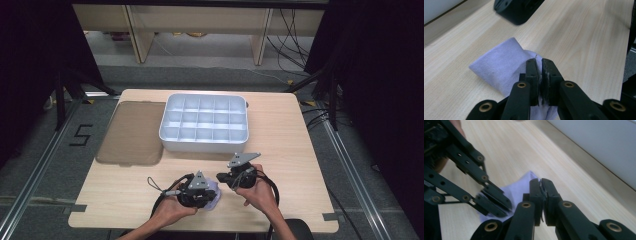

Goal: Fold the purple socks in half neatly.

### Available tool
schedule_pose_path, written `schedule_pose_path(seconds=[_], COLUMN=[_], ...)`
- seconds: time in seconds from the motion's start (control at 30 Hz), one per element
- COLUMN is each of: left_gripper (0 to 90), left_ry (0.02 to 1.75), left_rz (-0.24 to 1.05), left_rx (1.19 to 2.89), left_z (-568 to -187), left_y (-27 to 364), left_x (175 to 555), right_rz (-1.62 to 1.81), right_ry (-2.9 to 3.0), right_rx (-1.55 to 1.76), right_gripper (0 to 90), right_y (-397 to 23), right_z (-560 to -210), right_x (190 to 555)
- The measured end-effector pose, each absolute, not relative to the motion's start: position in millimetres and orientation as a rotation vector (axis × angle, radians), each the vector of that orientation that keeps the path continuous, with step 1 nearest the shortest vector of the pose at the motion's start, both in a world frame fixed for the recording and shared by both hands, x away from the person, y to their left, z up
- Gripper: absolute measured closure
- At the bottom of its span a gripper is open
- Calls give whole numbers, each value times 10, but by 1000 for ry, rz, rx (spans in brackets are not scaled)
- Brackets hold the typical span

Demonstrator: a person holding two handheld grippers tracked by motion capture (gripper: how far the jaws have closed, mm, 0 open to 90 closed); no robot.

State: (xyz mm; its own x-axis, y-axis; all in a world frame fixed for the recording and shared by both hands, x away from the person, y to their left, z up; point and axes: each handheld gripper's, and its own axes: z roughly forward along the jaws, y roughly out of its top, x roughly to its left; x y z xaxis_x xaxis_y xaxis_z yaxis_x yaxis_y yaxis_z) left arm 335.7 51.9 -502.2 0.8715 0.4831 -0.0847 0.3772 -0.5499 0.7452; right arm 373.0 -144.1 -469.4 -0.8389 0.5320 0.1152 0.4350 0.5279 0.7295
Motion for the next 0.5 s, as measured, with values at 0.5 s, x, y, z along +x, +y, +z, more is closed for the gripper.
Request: schedule_pose_path(seconds=[0.5], left_gripper=[789], left_ry=[678], left_rz=[72], left_rx=[2059], left_z=[-4703], left_y=[780], left_x=[3294], right_rz=[1017], right_ry=[2720], right_rx=[809], right_gripper=[887], right_y=[-1226], right_z=[-4880], right_x=[3763])
